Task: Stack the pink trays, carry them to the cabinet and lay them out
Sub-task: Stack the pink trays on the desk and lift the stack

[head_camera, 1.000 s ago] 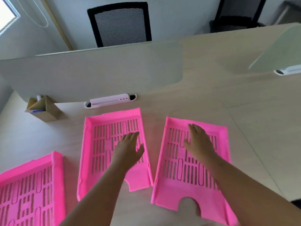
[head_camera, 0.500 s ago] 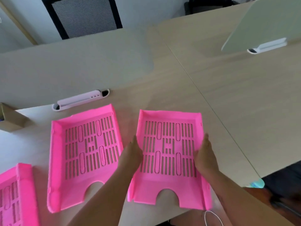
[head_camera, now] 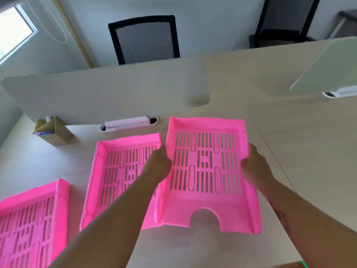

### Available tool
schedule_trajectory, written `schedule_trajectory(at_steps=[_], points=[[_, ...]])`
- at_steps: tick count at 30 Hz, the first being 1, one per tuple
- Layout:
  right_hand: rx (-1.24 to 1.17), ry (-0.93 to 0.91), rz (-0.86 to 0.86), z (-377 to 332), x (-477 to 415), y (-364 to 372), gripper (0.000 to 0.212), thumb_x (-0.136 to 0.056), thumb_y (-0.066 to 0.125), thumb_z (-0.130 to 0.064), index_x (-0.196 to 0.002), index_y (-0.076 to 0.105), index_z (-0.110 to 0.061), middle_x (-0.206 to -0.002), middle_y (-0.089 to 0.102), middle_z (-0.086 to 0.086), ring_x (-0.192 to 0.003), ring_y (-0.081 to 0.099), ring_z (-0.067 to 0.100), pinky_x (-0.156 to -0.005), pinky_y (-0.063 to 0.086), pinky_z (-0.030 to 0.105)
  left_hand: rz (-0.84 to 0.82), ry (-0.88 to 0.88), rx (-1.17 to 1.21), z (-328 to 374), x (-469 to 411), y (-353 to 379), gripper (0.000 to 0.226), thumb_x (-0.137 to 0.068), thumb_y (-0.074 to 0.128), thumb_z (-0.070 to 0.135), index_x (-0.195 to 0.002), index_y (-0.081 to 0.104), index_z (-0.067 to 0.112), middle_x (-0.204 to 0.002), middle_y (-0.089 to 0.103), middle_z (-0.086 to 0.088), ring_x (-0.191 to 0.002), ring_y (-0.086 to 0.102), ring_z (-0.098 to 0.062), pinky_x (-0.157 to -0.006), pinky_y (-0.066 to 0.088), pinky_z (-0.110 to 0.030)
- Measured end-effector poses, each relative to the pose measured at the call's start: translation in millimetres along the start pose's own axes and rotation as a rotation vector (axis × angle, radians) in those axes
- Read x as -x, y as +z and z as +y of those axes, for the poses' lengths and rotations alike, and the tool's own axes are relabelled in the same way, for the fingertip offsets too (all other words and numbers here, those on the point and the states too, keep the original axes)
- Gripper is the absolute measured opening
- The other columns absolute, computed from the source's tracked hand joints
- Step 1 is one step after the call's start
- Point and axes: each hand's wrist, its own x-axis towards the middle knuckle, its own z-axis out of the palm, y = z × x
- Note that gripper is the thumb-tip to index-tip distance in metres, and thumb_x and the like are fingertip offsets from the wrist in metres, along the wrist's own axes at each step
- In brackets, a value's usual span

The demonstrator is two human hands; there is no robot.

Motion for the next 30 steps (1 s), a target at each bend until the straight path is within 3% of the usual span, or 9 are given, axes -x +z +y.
schedule_trajectory(at_steps=[3, 6, 9, 12, 15, 17, 20, 25, 30], points=[[-0.011, -0.088, -0.070, -45, -4, 26, 0.049, -0.093, 0.039, -0.004, -0.141, 0.036, -0.012, -0.092, 0.064, 0.011, -0.060, 0.060, 0.024, -0.047, 0.046, 0.031, 0.061, -0.076, -0.007, -36, 10, -36, 0.028, -0.096, 0.042, -0.001, -0.119, 0.057, 0.001, -0.083, 0.059, 0.001, -0.063, 0.054, -0.009, -0.052, 0.039, -0.016], [-0.035, -0.177, -0.180, -93, 1, 62, 0.053, -0.093, 0.038, -0.001, -0.145, 0.033, -0.011, -0.097, 0.065, 0.012, -0.062, 0.059, 0.022, -0.045, 0.044, 0.029, 0.146, -0.177, -0.016, -84, 25, -69, 0.028, -0.092, 0.044, -0.003, -0.115, 0.059, 0.001, -0.096, 0.063, -0.012, -0.078, 0.056, -0.024, -0.068, 0.044, -0.029], [-0.018, -0.262, -0.257, -136, 16, 97, 0.056, -0.094, 0.038, -0.002, -0.149, 0.028, -0.011, -0.117, 0.064, 0.018, -0.072, 0.060, 0.025, -0.046, 0.041, 0.026, 0.213, -0.287, 0.007, -130, 42, -97, 0.022, -0.088, 0.044, -0.006, -0.104, 0.058, -0.001, -0.089, 0.059, -0.018, -0.083, 0.062, -0.035, -0.066, 0.039, -0.031], [-0.020, -0.279, -0.288, -166, 32, 124, 0.053, -0.097, 0.038, -0.003, -0.149, 0.028, -0.010, -0.122, 0.063, 0.017, -0.074, 0.056, 0.024, -0.051, 0.042, 0.026, 0.229, -0.373, 0.014, -163, 53, -116, 0.023, -0.088, 0.041, -0.004, -0.097, 0.058, 0.009, -0.083, 0.059, -0.007, -0.075, 0.059, -0.028, -0.066, 0.044, -0.032], [-0.039, -0.253, -0.294, -180, 39, 147, 0.054, -0.095, 0.037, -0.003, -0.148, 0.029, -0.012, -0.118, 0.066, 0.016, -0.078, 0.062, 0.027, -0.065, 0.057, 0.041, 0.246, -0.373, 0.018, -183, 53, -123, 0.026, -0.090, 0.039, -0.002, -0.094, 0.053, 0.020, -0.085, 0.059, -0.006, -0.076, 0.060, -0.028, -0.076, 0.052, -0.040], [-0.037, -0.238, -0.295, -185, 40, 159, 0.053, -0.096, 0.037, -0.003, -0.148, 0.029, -0.011, -0.115, 0.066, 0.016, -0.075, 0.062, 0.026, -0.060, 0.055, 0.039, 0.237, -0.386, 0.033, -193, 51, -122, 0.032, -0.092, 0.037, -0.001, -0.105, 0.058, 0.018, -0.091, 0.057, -0.004, -0.082, 0.059, -0.027, -0.083, 0.051, -0.042], [0.009, -0.206, -0.270, -187, 41, 172, 0.057, -0.096, 0.037, -0.002, -0.151, 0.023, -0.009, -0.119, 0.064, 0.020, -0.070, 0.058, 0.024, -0.051, 0.046, 0.030, 0.211, -0.400, 0.048, -207, 44, -116, 0.035, -0.093, 0.035, -0.002, -0.115, 0.059, 0.010, -0.096, 0.058, -0.006, -0.086, 0.059, -0.026, -0.076, 0.047, -0.035], [0.058, -0.174, -0.211, -187, 40, 188, 0.057, -0.097, 0.038, -0.003, -0.152, 0.020, -0.008, -0.118, 0.064, 0.022, -0.065, 0.058, 0.024, -0.044, 0.038, 0.026, 0.173, -0.392, 0.119, -221, 33, -112, 0.040, -0.093, 0.033, 0.000, -0.123, 0.055, 0.014, -0.108, 0.064, -0.006, -0.087, 0.058, -0.024, -0.069, 0.046, -0.032], [0.052, -0.152, -0.123, -191, 35, 189, 0.058, -0.097, 0.039, -0.006, -0.152, 0.021, -0.012, -0.119, 0.064, 0.023, -0.078, 0.067, 0.034, -0.056, 0.056, 0.043, 0.185, -0.356, 0.141, -226, 25, -112, 0.039, -0.095, 0.035, 0.002, -0.127, 0.055, 0.013, -0.117, 0.065, -0.012, -0.089, 0.059, -0.025, -0.070, 0.048, -0.033]])
